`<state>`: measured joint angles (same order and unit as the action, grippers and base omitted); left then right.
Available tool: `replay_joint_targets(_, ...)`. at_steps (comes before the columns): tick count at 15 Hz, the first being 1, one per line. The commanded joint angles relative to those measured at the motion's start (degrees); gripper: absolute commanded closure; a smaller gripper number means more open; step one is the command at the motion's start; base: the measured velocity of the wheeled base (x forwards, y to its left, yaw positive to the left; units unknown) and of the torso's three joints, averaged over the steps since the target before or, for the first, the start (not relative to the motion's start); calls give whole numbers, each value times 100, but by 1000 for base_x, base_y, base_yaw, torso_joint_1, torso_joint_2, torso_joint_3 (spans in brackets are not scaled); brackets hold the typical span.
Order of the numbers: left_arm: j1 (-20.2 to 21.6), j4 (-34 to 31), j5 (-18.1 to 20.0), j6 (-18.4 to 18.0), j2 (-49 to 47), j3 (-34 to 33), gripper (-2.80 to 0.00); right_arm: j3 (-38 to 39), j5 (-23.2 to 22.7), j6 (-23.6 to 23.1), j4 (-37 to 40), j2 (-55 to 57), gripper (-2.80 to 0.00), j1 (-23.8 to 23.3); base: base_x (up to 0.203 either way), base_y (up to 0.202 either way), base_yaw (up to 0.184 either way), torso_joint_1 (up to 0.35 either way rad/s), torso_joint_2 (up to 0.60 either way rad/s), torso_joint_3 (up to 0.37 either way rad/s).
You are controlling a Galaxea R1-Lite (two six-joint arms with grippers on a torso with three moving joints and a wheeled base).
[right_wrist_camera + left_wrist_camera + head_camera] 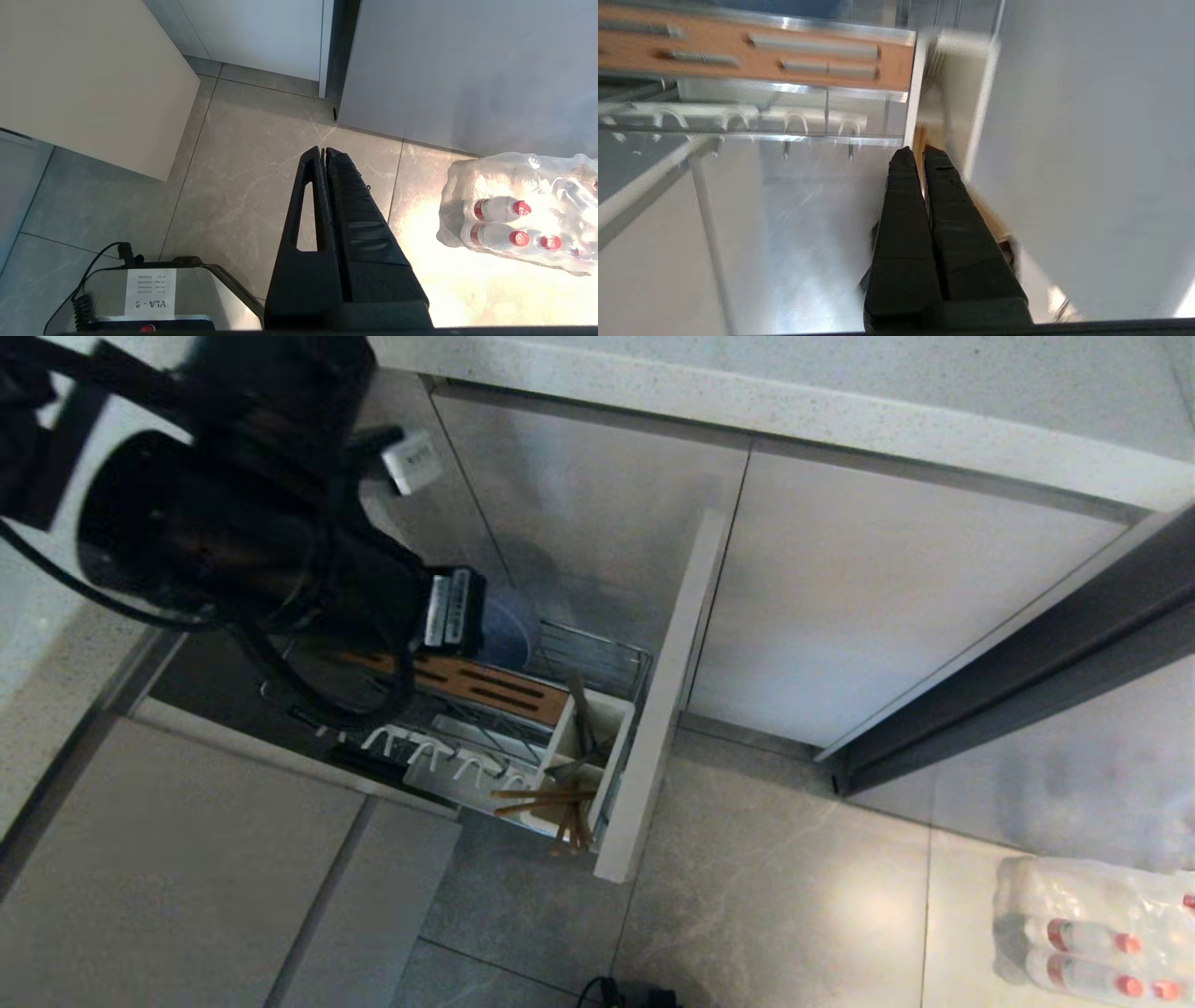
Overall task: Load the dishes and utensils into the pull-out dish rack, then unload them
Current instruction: Pick up the plate and place it in the cupboard
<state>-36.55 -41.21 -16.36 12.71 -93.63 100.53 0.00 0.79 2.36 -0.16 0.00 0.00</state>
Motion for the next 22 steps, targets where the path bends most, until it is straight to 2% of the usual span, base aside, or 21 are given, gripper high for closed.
replay_joint_targets(1,0,164,-23,138,478,41,0,0,0,1,-2,9,0,0,0,0,0,0,0,0)
replay_joint_targets(3,45,751,-215,401,817,47,0,0,0,1,-2,9,0,0,0,0,0,0,0,0)
replay_joint_targets(4,105,1042,-522,542,911,41,0,0,0,1,-2,9,0,0,0,0,0,0,0,0)
replay_joint_targets(7,297,1999,-1421,636,1031,-68,0,0,0,1,-2,9,0,0,0,0,0,0,0,0)
replay_joint_targets(10,938,2870,-1955,614,1138,-136,0,0,0,1,-2,4,0,0,0,0,0,0,0,0)
replay_joint_targets(12,1446,3114,-2119,596,1175,-114,0,0,0,1,-2,9,0,0,0,0,0,0,0,0)
replay_joint_targets(15,2443,3218,-2503,402,1262,-93,0,0,0,1,-2,9,0,0,0,0,0,0,0,0)
replay_joint_targets(18,3576,3215,-2338,177,1322,1,0,0,0,1,-2,9,0,0,0,0,0,0,0,0)
replay_joint_targets(21,4368,3136,-1589,-71,1311,30,0,0,0,1,-2,9,0,0,0,0,0,0,0,0)
replay_joint_targets(22,4523,3043,-1460,-139,1285,39,0,0,0,1,-2,9,0,0,0,0,0,0,0,0)
